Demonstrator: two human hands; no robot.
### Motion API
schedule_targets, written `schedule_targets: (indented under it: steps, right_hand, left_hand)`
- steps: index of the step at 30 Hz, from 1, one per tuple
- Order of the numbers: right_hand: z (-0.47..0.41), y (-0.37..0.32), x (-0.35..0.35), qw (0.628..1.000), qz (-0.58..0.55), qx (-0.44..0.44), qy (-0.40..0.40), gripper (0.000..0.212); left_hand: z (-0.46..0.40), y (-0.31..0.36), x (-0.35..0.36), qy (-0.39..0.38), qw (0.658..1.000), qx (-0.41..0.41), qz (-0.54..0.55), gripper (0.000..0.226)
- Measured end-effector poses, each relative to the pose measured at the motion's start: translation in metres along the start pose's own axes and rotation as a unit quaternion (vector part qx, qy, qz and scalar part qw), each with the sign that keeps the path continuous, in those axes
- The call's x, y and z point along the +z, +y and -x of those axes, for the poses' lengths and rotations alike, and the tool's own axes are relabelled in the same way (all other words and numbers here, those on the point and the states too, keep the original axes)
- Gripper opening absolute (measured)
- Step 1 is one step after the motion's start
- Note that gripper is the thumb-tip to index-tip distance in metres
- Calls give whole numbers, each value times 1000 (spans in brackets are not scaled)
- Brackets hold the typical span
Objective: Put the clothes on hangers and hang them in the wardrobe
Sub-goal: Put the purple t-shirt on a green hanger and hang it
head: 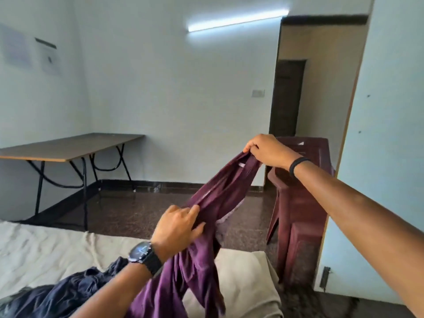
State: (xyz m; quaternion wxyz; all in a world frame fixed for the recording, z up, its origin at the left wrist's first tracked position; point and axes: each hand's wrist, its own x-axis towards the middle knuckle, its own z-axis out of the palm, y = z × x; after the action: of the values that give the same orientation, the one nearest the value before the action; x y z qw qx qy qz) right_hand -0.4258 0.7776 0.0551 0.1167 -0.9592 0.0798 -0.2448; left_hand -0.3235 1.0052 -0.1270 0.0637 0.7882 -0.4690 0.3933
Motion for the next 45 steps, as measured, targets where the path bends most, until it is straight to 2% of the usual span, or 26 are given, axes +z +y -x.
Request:
schedule_targets:
  steps: [4, 8, 10, 12, 14, 17, 20, 21, 23, 25, 27, 30, 33, 35, 40, 42, 45]
  right_hand:
    - [8, -6, -32, 999, 40, -9, -3, 31]
    - [24, -19, -75, 998, 65, -14, 15, 40]
    - [31, -20, -96, 997, 68, -5, 22, 41]
    - [33, -17, -113, 998, 47, 26, 28, 39]
    - [36, -14, -132, 999, -2, 45, 26, 34]
    - [45, -15, -151, 993, -96, 65, -16, 29]
    - [54, -20, -153, 989, -112, 87, -49, 26]
    - [56, -22, -153, 992, -79, 90, -25, 28]
    - [54, -23, -150, 990, -31, 104, 94, 39]
    - [49, -20, -145, 958, -154, 126, 207, 42]
    - [45, -21, -143, 903, -329, 145, 235, 35]
    - [41, -27, -146, 862, -449, 145, 188, 27]
    - [47, -41, -158, 830, -545, 96, 72, 13]
    - [52, -43, -168, 817, -572, 70, -17, 25]
    - [63, -49, -189, 864, -467, 64, -180, 47]
    - [65, -55, -194, 883, -424, 59, -194, 49]
    - [70, -63, -199, 908, -383, 41, -166, 50]
  left_hand:
    - [-30, -40, -42, 27, 998, 11, -49, 40]
    - [-81, -71, -100, 24, 998, -12, -58, 27]
    - [-105, -82, -130, 10, 998, -52, -20, 26]
    - [-126, -91, -156, 8, 993, -89, 83, 25]
    - [-144, -99, -178, 38, 982, -111, 147, 23]
    - [-163, -101, -203, 60, 973, -136, 174, 6]
    - [-175, -91, -219, 68, 972, -136, 181, 16]
    - [-177, -89, -223, 67, 974, -127, 176, 22]
    - [-183, -89, -225, 65, 981, -101, 155, 34]
    - [-186, -91, -227, 79, 981, -99, 146, 39]
    - [-188, -93, -233, 100, 976, -114, 153, 38]
    - [-194, -93, -249, 108, 967, -148, 177, 33]
    - [-200, -93, -266, 92, 963, -174, 184, 29]
    - [-202, -94, -276, 100, 961, -182, 180, 31]
    - [-202, -98, -302, 90, 967, -153, 182, 30]
    - [-201, -99, -310, 80, 971, -135, 183, 29]
    - [-198, -102, -318, 71, 970, -124, 194, 31]
